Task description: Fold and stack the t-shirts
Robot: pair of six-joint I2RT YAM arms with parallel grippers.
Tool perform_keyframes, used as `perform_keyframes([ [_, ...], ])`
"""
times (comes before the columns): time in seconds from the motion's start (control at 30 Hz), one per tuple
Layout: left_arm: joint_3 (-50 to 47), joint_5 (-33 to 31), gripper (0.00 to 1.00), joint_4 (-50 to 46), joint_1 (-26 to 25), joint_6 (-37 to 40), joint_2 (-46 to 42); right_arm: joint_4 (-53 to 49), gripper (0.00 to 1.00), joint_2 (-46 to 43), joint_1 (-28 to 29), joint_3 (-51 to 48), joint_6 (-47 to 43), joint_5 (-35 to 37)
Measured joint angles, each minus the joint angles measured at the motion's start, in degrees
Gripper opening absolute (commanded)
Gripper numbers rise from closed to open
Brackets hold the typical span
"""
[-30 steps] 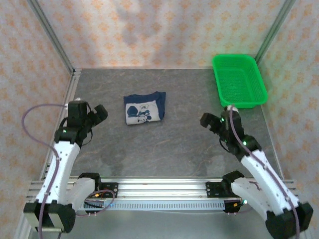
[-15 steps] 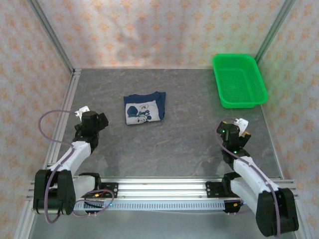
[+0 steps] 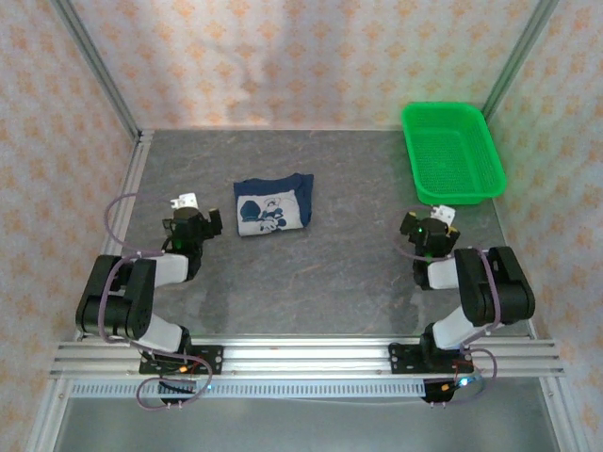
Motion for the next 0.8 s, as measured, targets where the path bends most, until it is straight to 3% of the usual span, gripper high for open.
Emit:
perform_keyframes([
  [0.8,0.0,0.4,1.00,3.8,-0.3,2.5,0.2,1.2,0.99,-0.3,-0.7,2.7,-3.0,-8.5],
])
